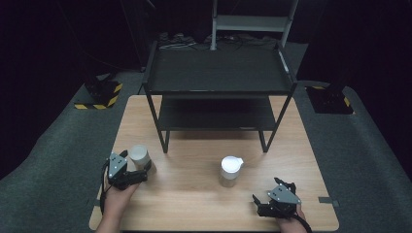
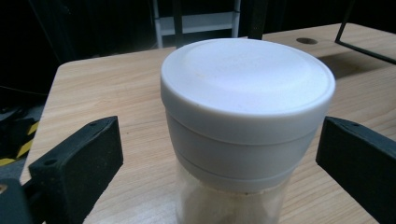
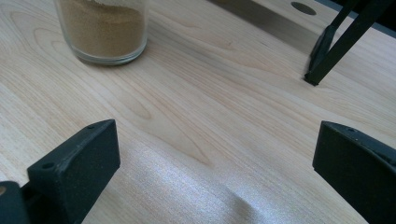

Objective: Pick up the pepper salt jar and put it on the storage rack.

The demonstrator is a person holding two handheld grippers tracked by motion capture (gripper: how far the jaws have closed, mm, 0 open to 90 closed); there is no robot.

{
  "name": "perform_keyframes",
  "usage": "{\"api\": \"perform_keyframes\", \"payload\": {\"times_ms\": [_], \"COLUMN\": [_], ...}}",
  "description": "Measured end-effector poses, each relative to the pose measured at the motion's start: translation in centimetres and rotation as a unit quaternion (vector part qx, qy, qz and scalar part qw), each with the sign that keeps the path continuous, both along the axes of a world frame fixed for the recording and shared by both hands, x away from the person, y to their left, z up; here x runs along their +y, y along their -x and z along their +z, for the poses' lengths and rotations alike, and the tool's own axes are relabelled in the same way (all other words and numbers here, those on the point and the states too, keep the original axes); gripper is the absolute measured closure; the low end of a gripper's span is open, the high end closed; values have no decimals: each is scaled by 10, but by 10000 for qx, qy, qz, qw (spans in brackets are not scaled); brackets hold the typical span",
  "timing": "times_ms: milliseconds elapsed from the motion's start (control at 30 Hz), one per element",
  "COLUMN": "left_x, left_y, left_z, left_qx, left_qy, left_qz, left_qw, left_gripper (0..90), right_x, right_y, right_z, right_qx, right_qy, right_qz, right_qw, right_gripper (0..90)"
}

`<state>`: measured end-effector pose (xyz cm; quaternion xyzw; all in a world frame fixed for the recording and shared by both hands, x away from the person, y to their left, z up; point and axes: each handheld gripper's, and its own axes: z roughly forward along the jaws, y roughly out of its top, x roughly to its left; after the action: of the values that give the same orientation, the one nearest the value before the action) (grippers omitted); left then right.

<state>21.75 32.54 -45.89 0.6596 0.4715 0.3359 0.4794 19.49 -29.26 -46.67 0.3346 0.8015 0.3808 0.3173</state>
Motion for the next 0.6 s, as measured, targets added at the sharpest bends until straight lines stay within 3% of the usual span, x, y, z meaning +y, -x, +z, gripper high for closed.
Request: {"api": "perform_keyframes", "payload": {"times_ms": [200,333,600], "left_x": [4,8,12], "left_y": [-1,-1,-3], "left_z": [-4,-10,-15], "left_qx": [-55,-67,-150], "left_qy": [123,436,467], "left_qz": [-33,-31,-178], "left_qw": [9999,9990,9986], "left_gripper": [63,110,220], "right_x": [1,1,1], "right_y": [0,0,0], "right_z": [0,0,0], "right_qx": [2,10,-5], "right_qy": [26,24,46], "right_qz": [18,17,17], "right_qw": [10000,10000,10000], "right_gripper": [0,0,0]}}
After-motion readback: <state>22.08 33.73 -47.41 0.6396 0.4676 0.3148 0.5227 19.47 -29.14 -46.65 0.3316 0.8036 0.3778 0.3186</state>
